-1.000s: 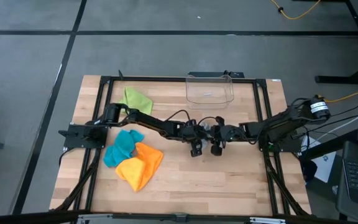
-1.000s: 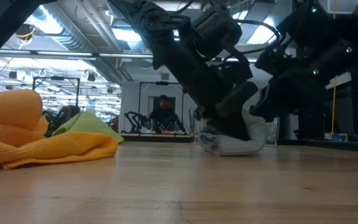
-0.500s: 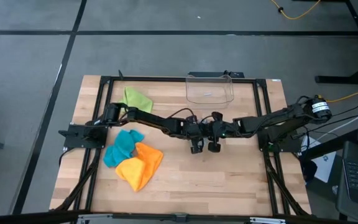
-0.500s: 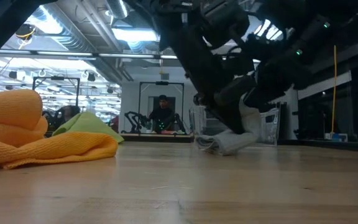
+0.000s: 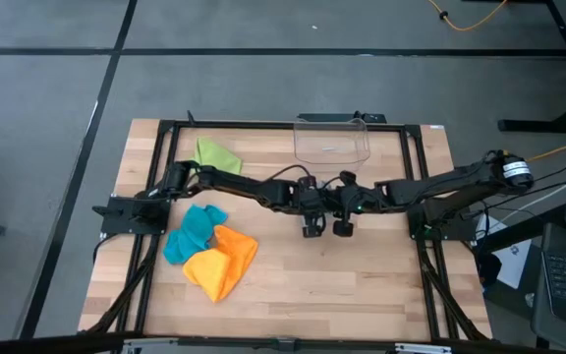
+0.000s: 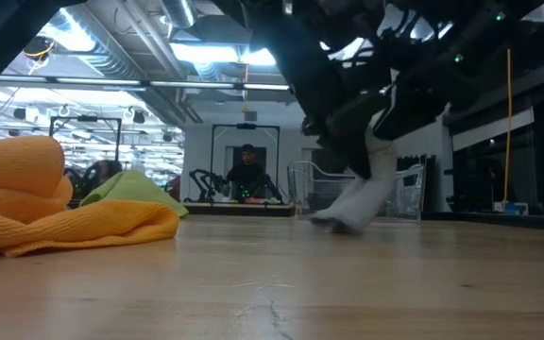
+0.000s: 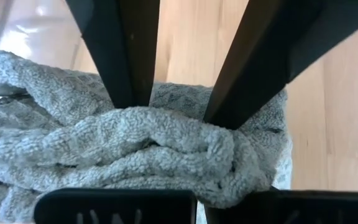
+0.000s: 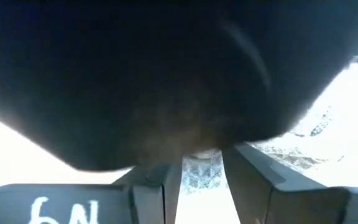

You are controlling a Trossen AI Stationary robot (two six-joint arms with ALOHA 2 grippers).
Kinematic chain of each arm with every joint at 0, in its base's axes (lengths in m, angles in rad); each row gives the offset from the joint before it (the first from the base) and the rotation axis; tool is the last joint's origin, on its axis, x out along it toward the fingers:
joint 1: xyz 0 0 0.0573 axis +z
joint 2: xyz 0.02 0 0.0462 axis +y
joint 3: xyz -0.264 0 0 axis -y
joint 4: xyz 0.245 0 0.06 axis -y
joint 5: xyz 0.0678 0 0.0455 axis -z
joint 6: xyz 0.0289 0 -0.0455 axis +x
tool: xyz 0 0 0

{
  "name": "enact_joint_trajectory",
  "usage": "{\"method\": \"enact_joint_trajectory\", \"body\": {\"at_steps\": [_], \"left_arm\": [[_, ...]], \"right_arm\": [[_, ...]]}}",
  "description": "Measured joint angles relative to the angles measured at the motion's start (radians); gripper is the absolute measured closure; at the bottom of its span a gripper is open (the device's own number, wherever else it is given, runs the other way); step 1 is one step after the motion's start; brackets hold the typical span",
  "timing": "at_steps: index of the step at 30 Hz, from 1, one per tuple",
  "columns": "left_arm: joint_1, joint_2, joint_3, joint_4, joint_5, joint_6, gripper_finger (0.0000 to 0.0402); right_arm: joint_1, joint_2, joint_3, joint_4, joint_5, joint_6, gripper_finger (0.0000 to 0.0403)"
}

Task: Fold microfiber towels
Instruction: Put the folded gray microfiber into the transparent bin

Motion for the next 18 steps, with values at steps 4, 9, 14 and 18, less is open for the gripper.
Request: {"method": "enact_joint_trajectory", "body": {"at_steps": [4, 9, 14, 18], "left_arm": [[0.004, -0.01, 0.026, -0.007, -0.003, 0.02, 0.0397], [0.007, -0.046, 0.043, -0.043, -0.03, 0.057, 0.04], [0.021, -0.094, 0.045, -0.084, -0.038, 0.11, 0.0398], [0.044, -0.125, 0.045, -0.104, -0.033, 0.155, 0.04]], "right_arm": [[0.0, -0.056, 0.0, -0.031, 0.018, 0.0, 0.0283], [-0.008, -0.104, 0.0, -0.015, 0.026, -0.022, 0.0283], [-0.047, -0.124, 0.0, 0.053, 0.022, -0.068, 0.0283], [-0.085, -0.124, 0.012, 0.081, 0.014, -0.125, 0.0283]]}}
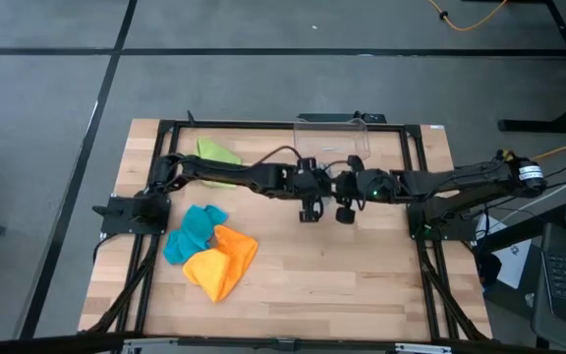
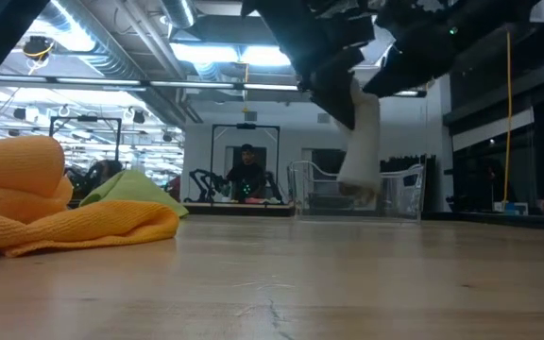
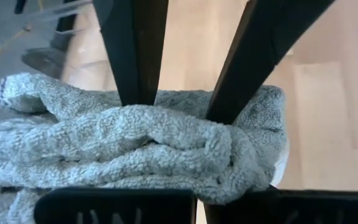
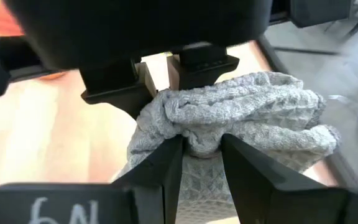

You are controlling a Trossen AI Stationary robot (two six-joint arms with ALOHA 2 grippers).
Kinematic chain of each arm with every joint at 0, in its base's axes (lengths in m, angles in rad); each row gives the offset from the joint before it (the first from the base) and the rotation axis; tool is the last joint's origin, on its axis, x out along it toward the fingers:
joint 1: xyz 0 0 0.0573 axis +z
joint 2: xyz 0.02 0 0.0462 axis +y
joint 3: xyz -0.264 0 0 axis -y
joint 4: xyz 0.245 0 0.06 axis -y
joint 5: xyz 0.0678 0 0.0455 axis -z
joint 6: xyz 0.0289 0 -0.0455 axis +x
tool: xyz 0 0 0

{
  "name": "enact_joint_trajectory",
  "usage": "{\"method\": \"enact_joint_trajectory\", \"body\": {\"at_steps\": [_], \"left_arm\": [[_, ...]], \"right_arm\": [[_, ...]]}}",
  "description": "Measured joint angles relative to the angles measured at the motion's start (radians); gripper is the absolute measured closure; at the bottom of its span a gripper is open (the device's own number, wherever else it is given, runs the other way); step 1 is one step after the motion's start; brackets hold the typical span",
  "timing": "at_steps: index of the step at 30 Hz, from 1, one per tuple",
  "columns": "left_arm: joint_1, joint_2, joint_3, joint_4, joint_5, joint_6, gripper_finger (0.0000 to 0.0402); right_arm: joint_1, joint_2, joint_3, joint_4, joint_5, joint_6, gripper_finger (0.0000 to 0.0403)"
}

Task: Fold microfiber towels
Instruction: Put the folded gray microfiber into the transparent bin

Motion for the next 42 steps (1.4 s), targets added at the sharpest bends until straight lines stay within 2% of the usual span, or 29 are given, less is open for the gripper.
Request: {"method": "enact_joint_trajectory", "body": {"at_steps": [6, 10, 16, 26, 35, 42], "left_arm": [[0.067, -0.053, 0.002, 0.003, 0.03, 0.044, 0.0398], [0.118, -0.087, 0.002, 0.072, 0.034, 0.07, 0.04], [0.196, -0.1, 0.004, 0.082, 0.065, 0.132, 0.0399], [0.339, -0.089, 0.004, 0.084, 0.133, 0.163, 0.0395], [0.392, 0.015, 0.004, 0.127, 0.163, 0.186, 0.0393], [0.416, 0.054, 0.003, 0.125, 0.185, 0.183, 0.04]], "right_arm": [[-0.091, 0.004, 0.093, -0.019, 0.009, -0.092, 0.0283], [-0.173, 0.011, 0.164, -0.041, -0.009, -0.154, 0.0283], [-0.312, 0.089, 0.245, -0.034, -0.124, -0.235, 0.0283], [-0.511, 0.29, 0.389, -0.002, -0.34, -0.298, 0.0283], [-0.607, 0.409, 0.4, 0.018, -0.422, -0.34, 0.0283], [-0.664, 0.49, 0.396, 0.041, -0.527, -0.321, 0.0283]]}}
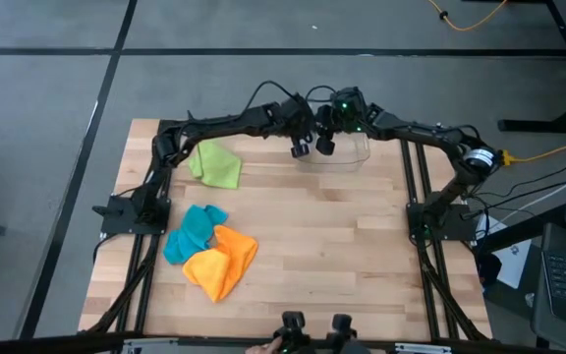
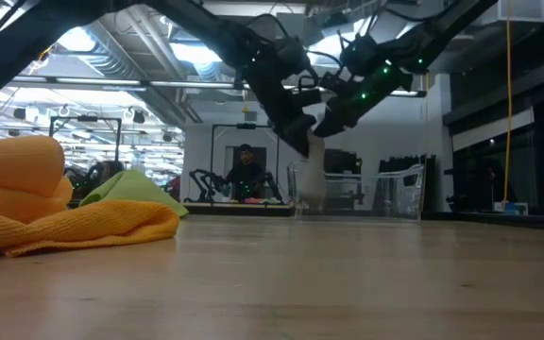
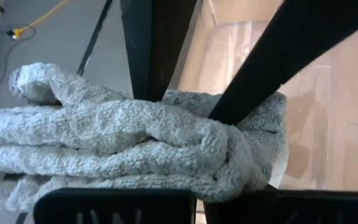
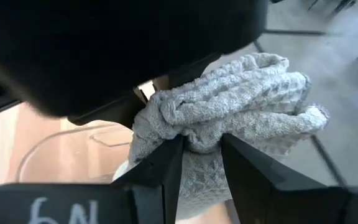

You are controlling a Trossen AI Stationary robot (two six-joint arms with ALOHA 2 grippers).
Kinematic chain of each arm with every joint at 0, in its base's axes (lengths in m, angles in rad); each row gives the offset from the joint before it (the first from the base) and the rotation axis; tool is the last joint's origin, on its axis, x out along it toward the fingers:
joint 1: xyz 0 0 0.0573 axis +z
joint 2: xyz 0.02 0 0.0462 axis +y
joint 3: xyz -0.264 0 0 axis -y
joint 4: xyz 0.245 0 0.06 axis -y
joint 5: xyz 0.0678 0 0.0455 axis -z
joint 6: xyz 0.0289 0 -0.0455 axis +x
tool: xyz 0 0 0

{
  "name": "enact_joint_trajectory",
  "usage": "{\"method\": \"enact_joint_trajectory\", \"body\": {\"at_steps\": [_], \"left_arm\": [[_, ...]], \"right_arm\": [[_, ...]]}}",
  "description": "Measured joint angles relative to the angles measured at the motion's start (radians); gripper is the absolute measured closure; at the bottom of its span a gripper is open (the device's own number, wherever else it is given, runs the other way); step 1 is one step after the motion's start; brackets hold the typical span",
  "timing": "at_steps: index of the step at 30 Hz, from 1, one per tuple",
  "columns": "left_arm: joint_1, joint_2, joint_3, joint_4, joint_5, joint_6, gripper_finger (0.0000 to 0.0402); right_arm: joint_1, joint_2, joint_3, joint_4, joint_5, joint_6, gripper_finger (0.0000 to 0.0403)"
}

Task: Fold microfiber towels
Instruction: Put the folded gray microfiber into the transparent bin

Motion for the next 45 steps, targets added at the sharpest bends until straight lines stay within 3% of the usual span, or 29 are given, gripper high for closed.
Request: {"method": "enact_joint_trajectory", "body": {"at_steps": [5, 15, 23, 28, 35, 45], "left_arm": [[-0.006, 0.025, 0.0, 0.006, 0.041, -0.016, 0.0394], [-0.025, 0.044, 0.0, 0.039, 0.065, -0.027, 0.04], [-0.053, 0.058, 0.01, 0.183, 0.134, -0.05, 0.0389], [-0.072, 0.068, 0.006, 0.205, 0.123, -0.051, 0.0395], [-0.096, 0.034, 0.006, 0.11, 0.055, -0.09, 0.0397], [-0.148, -0.216, 0.005, -0.233, 0.036, -0.225, 0.04]], "right_arm": [[-0.013, 0.003, -0.001, -0.05, -0.052, 0.02, 0.0283], [-0.021, 0.001, 0.0, -0.241, -0.02, 0.033, 0.0283], [-0.043, 0.006, -0.006, -0.41, -0.011, 0.032, 0.0283], [-0.046, -0.012, -0.007, -0.489, 0.017, 0.033, 0.0283], [-0.047, -0.161, -0.006, -0.622, 0.132, 0.058, 0.0283], [-0.045, -0.357, -0.006, -0.756, 0.074, 0.163, 0.0283]]}}
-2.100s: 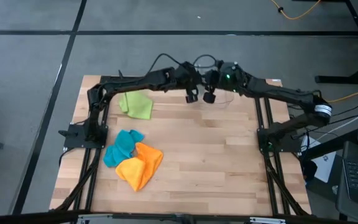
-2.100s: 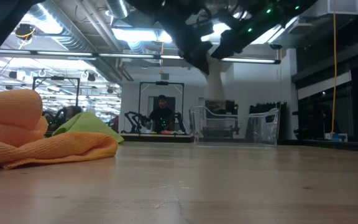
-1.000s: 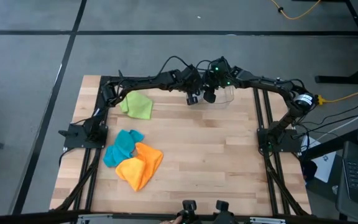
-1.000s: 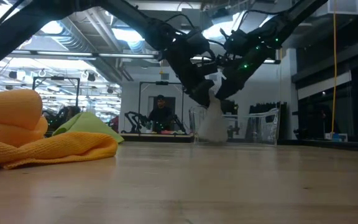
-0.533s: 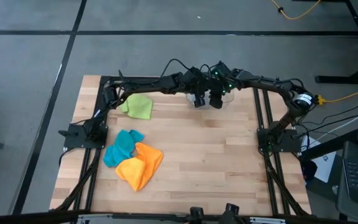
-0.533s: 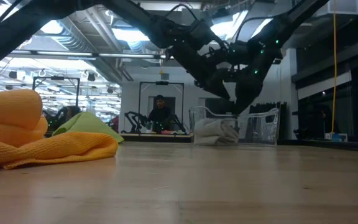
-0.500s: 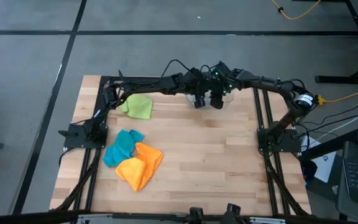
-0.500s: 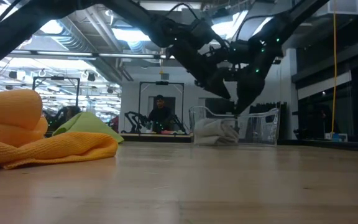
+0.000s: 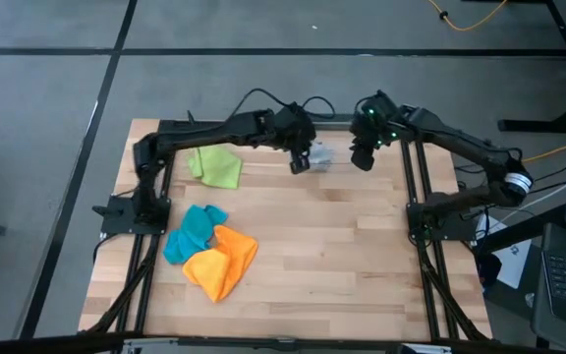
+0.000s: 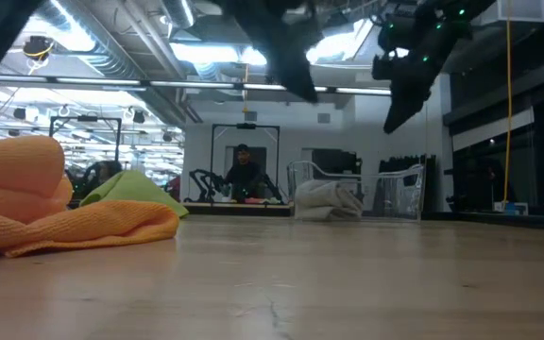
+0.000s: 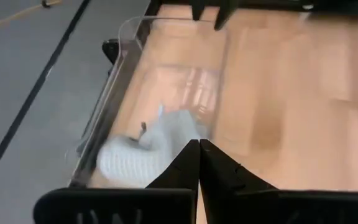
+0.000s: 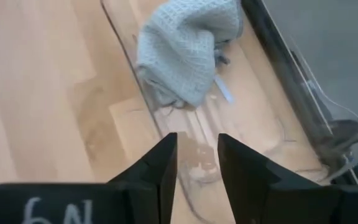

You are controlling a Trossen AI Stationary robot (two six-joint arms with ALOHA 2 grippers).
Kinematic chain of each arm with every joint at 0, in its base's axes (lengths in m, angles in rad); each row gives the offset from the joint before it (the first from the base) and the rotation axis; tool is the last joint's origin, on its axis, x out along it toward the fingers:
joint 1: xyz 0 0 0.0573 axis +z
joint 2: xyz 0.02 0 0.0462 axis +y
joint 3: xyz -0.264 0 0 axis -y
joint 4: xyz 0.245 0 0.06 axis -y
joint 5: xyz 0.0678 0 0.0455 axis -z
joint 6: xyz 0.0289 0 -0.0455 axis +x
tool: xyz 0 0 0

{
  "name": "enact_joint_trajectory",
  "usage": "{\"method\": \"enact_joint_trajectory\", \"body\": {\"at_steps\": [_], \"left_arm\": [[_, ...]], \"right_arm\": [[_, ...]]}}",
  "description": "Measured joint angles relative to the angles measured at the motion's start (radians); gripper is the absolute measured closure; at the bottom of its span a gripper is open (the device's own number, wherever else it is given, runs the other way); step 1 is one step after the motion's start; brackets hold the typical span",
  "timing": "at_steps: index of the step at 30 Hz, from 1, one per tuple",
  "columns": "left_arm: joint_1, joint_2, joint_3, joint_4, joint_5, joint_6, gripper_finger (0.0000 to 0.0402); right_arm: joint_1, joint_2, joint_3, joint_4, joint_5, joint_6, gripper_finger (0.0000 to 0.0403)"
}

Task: Fold microfiber towels
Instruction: Put the folded gray microfiber into the transparent bin

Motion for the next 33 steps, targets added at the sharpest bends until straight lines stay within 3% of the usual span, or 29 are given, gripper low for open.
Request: {"method": "enact_joint_trajectory", "body": {"at_steps": [4, 8, 13, 19, 29, 33], "left_arm": [[-0.033, -0.081, -0.001, -0.202, 0.005, 0.003, 0.0395], [-0.03, -0.13, -0.002, -0.289, 0.005, 0.091, 0.0393], [0.1, -0.147, -0.002, -0.267, 0.014, 0.181, 0.04], [0.269, -0.13, -0.012, -0.275, 0.188, 0.123, 0.0397], [0.246, -0.135, -0.186, -0.286, 0.214, 0.062, 0.0399], [0.221, -0.136, -0.231, -0.264, 0.215, 0.062, 0.04]], "right_arm": [[0.0, -0.017, 0.0, -0.003, -0.029, 0.001, 0.0283], [0.009, -0.004, 0.0, 0.034, -0.039, 0.0, 0.0283], [0.024, 0.044, 0.001, 0.182, -0.042, -0.01, 0.0283], [0.028, 0.126, 0.002, 0.29, -0.046, -0.003, 0.0281], [0.03, 0.284, 0.002, 0.36, -0.047, 0.118, 0.0202], [0.03, 0.33, 0.002, 0.346, -0.048, 0.128, 0.0188]]}}
